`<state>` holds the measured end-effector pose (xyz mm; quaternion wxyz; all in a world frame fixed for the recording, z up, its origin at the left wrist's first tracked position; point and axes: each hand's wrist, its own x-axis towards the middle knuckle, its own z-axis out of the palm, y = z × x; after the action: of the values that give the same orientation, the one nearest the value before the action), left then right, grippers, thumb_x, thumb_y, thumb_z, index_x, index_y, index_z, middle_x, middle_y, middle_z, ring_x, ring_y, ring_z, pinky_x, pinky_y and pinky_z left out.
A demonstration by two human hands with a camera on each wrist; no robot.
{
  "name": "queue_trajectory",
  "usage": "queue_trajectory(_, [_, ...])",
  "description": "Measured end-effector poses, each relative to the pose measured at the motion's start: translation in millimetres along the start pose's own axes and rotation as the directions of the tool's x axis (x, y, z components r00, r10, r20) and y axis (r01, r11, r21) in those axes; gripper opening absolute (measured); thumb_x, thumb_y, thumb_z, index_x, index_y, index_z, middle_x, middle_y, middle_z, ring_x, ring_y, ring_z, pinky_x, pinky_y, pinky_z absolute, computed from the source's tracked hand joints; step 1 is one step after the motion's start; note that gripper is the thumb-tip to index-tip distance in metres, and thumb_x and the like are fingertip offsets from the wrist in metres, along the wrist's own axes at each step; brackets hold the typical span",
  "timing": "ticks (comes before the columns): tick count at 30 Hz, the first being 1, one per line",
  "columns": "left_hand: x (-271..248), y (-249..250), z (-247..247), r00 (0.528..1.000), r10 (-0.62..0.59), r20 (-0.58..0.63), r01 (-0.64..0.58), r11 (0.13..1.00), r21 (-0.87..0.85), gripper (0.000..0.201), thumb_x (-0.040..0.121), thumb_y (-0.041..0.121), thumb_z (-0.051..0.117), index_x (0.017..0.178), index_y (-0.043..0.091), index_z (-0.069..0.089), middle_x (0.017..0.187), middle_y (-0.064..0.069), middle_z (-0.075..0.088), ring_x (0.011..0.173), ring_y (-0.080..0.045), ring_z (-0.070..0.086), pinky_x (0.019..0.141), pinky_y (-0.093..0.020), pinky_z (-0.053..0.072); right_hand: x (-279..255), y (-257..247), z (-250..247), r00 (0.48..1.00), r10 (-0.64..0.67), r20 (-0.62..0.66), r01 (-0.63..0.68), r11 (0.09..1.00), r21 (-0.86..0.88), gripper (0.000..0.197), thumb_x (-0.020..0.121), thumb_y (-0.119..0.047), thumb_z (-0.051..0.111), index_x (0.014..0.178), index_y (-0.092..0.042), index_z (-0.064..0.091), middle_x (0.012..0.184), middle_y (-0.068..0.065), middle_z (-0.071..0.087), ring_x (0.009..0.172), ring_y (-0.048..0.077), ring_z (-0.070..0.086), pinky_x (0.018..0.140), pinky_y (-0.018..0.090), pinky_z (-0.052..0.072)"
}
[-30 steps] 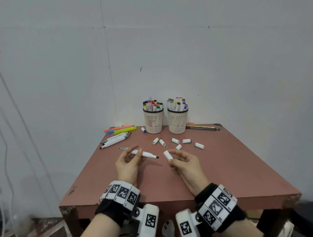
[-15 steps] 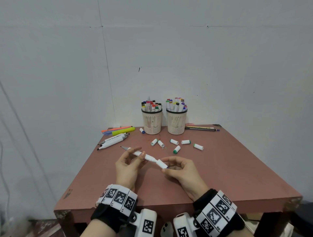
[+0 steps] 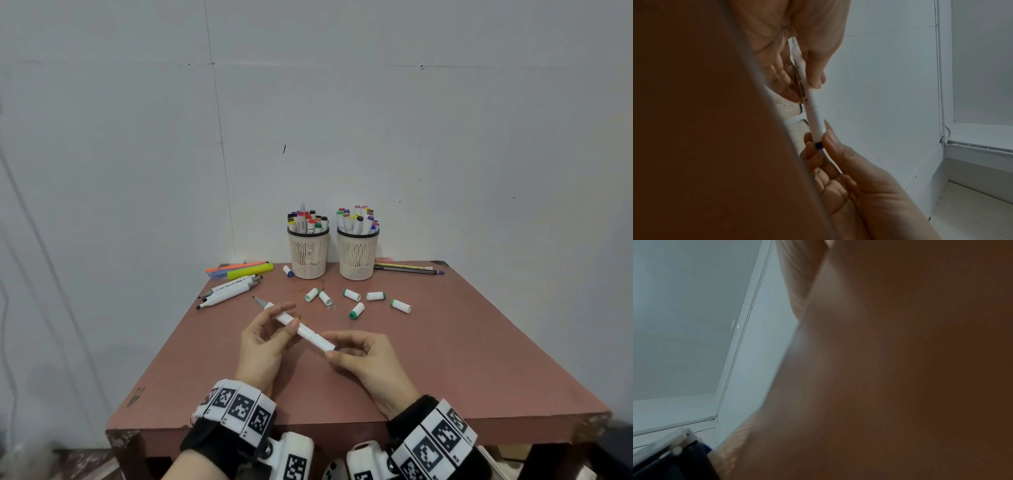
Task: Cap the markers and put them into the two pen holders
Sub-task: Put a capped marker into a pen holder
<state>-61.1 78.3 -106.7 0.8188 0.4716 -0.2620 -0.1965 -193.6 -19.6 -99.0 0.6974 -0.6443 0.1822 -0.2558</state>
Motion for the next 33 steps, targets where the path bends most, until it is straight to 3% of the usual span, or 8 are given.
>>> queue_trajectory(5, [-1.0, 0.4, 0.5, 0.998, -0.036, 0.045, 0.036, 0.999, -0.001, 0.027, 0.084, -0.01, 0.058, 0.102, 0.009, 0.065, 0.09, -0.01, 0.069, 0.094, -0.025, 0.063, 0.085, -0.036, 0.056, -0.6, -0.2, -0.7, 1.0, -0.012, 0.02, 0.013, 0.999, -0.042, 0.035, 0.073, 0.012, 0.071, 0.091, -0.019, 0.075, 0.084, 0.017, 0.066, 0.074, 0.017, 0.062, 0.069, 0.023, 0.055])
queue_trajectory(11, [-3.7, -0.2, 3.0, 0.989, -0.108, 0.096, 0.113, 0.992, -0.048, 0.04, 0.079, -0.019, 0.057, 0.107, 0.009, 0.062, 0.096, -0.022, 0.062, 0.091, -0.029, 0.065, 0.074, -0.039, 0.059, -2.0, -2.8, 0.0, 0.999, -0.018, 0.034, 0.02, 0.997, -0.069, 0.038, 0.069, 0.017, 0.071, 0.092, -0.013, 0.073, 0.083, 0.017, 0.066, 0.068, 0.016, 0.063, 0.065, 0.023, 0.055])
queue_trajectory(14, [-3.9, -1.1, 1.5, 0.986, -0.086, 0.14, 0.092, 0.995, -0.031, 0.041, 0.074, -0.016, 0.064, 0.105, 0.011, 0.062, 0.088, -0.021, 0.059, 0.089, -0.03, 0.063, 0.079, -0.037, 0.057, -1.3, -2.7, 0.8, 0.999, -0.02, 0.039, 0.023, 0.996, -0.092, 0.04, 0.065, 0.021, 0.07, 0.091, -0.01, 0.071, 0.082, 0.016, 0.065, 0.063, 0.014, 0.062, 0.062, 0.025, 0.055])
queue_trajectory(17, [-5.4, -0.6, 3.5, 0.98, -0.102, 0.169, 0.106, 0.994, -0.018, 0.036, 0.079, -0.021, 0.056, 0.102, 0.008, 0.058, 0.08, -0.017, 0.056, 0.079, -0.025, 0.062, 0.072, -0.034, 0.057, -0.6, -1.7, 1.2, 0.999, -0.019, 0.043, 0.025, 0.991, -0.134, 0.042, 0.063, 0.022, 0.07, 0.09, -0.01, 0.07, 0.082, 0.017, 0.064, 0.061, 0.012, 0.061, 0.059, 0.023, 0.053])
queue_trajectory(22, [-4.5, -2.1, 2.8, 0.967, -0.137, 0.213, 0.14, 0.99, 0.003, 0.034, 0.077, -0.018, 0.061, 0.099, 0.008, 0.055, 0.071, -0.011, 0.056, 0.074, -0.015, 0.066, 0.063, -0.029, 0.055, 0.0, -1.0, 0.9, 0.998, -0.023, 0.053, 0.035, 0.974, -0.226, 0.041, 0.058, 0.02, 0.074, 0.088, -0.009, 0.07, 0.078, 0.01, 0.067, 0.063, 0.01, 0.061, 0.062, 0.022, 0.052])
queue_trajectory(25, [-3.0, -3.5, 0.5, 0.957, -0.166, 0.236, 0.173, 0.985, -0.007, 0.036, 0.066, -0.003, 0.065, 0.097, 0.009, 0.054, 0.073, -0.013, 0.055, 0.074, -0.019, 0.064, 0.065, -0.033, 0.055, 1.1, 0.5, 0.5, 0.998, -0.025, 0.051, 0.037, 0.966, -0.257, 0.039, 0.056, 0.019, 0.076, 0.082, -0.009, 0.068, 0.075, 0.011, 0.067, 0.062, 0.011, 0.062, 0.062, 0.024, 0.053])
queue_trajectory(30, [-1.2, -4.5, -3.1, 0.951, -0.181, 0.249, 0.178, 0.983, 0.036, 0.031, 0.077, -0.015, 0.061, 0.092, 0.009, 0.047, 0.074, -0.016, 0.052, 0.069, -0.022, 0.063, 0.068, -0.034, 0.056, 1.3, 1.5, 0.7, 0.999, -0.023, 0.024, 0.029, 0.955, -0.295, 0.037, 0.053, 0.019, 0.076, 0.076, -0.009, 0.065, 0.069, 0.009, 0.066, 0.062, 0.015, 0.062, 0.066, 0.03, 0.056])
queue_trajectory(33, [-1.3, -4.5, -4.2, 0.95, -0.185, 0.253, 0.173, 0.982, 0.07, 0.033, 0.07, -0.008, 0.064, 0.09, 0.01, 0.045, 0.072, -0.015, 0.051, 0.069, -0.021, 0.063, 0.069, -0.034, 0.054, 1.3, 0.8, 2.1, 1.0, -0.02, 0.022, 0.025, 0.955, -0.296, 0.039, 0.052, 0.021, 0.075, 0.072, -0.01, 0.061, 0.066, 0.006, 0.065, 0.059, 0.015, 0.062, 0.063, 0.03, 0.056])
